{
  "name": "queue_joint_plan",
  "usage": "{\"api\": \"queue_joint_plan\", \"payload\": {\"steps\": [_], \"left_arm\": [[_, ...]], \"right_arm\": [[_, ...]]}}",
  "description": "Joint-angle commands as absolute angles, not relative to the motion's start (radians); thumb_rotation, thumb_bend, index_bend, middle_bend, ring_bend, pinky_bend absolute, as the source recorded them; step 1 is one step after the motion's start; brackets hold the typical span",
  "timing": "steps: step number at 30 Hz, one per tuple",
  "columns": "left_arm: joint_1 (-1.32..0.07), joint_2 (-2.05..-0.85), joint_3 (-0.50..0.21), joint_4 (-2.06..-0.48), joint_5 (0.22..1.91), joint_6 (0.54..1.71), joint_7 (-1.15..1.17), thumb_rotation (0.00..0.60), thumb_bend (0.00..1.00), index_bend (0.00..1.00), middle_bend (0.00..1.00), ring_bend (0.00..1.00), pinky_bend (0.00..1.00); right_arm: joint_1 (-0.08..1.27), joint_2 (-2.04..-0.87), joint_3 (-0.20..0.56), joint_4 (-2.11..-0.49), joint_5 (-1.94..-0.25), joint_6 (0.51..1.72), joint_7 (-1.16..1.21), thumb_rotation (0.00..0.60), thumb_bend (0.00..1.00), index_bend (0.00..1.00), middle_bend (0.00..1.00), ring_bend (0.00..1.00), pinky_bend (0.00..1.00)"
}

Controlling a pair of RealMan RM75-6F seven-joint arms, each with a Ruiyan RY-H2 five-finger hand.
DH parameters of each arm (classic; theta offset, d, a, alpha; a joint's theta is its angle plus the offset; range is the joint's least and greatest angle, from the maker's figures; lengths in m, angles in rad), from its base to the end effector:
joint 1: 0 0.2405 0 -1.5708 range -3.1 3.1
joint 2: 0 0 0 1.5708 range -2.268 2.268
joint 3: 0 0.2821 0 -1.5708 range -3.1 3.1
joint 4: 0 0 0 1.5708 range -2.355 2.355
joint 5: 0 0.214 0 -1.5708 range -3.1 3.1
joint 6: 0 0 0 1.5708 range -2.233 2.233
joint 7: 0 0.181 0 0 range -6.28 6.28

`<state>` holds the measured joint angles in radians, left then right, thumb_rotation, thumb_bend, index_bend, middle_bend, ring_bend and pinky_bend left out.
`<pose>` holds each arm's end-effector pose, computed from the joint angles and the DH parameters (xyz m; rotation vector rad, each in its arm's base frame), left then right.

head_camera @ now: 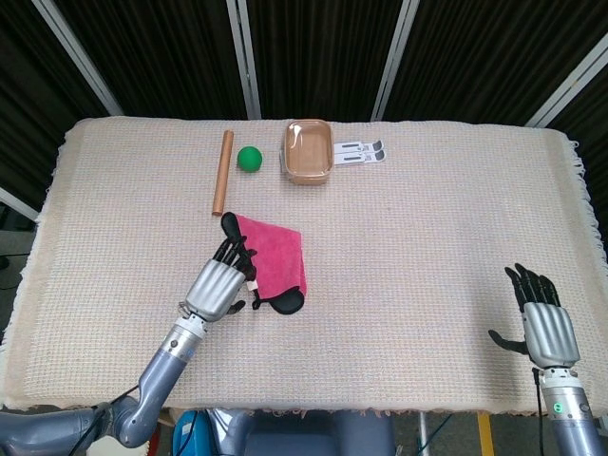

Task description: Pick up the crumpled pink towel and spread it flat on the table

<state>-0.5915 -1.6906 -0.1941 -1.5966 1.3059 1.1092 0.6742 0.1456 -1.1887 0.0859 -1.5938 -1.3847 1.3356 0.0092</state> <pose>-0.1180 0.3328 -0.0554 -1.8848 -0.6923 -0.9979 -0.3442 -0.2469 0.1319 1.3641 -1.0567 0.8782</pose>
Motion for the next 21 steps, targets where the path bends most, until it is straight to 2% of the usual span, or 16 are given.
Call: {"api": "queue_joint_plan", "payload": {"steps": [1, 9, 16, 21], "left_arm": [[-0.592, -1.69, -0.175, -1.619, 1.298, 1.118, 0.701, 0.6, 0.21, 0.46, 0.19, 0.0, 0.07], [-0.586, -1.678, -0.152, -1.649, 1.282, 1.138, 0.709, 0.6, 0.21, 0.46, 0.19, 0.0, 0.07], [-0.595, -1.697, -0.145, -1.651, 1.284, 1.148, 0.695, 0.6, 0.3, 0.49, 0.21, 0.0, 0.07], [-0.606, -1.72, -0.144, -1.638, 1.278, 1.145, 0.691, 0.6, 0.32, 0.49, 0.21, 0.0, 0.07]], "right_arm": [[0.145, -1.185, 0.085, -1.594, -1.384, 1.334, 0.017, 0.6, 0.17, 0.0, 0.0, 0.0, 0.0], [0.143, -1.182, 0.082, -1.604, -1.395, 1.341, 0.019, 0.6, 0.17, 0.0, 0.0, 0.0, 0.0], [0.14, -1.18, 0.079, -1.612, -1.401, 1.347, 0.023, 0.6, 0.17, 0.0, 0.0, 0.0, 0.0], [0.139, -1.174, 0.078, -1.618, -1.404, 1.348, 0.032, 0.6, 0.17, 0.0, 0.0, 0.0, 0.0]]}}
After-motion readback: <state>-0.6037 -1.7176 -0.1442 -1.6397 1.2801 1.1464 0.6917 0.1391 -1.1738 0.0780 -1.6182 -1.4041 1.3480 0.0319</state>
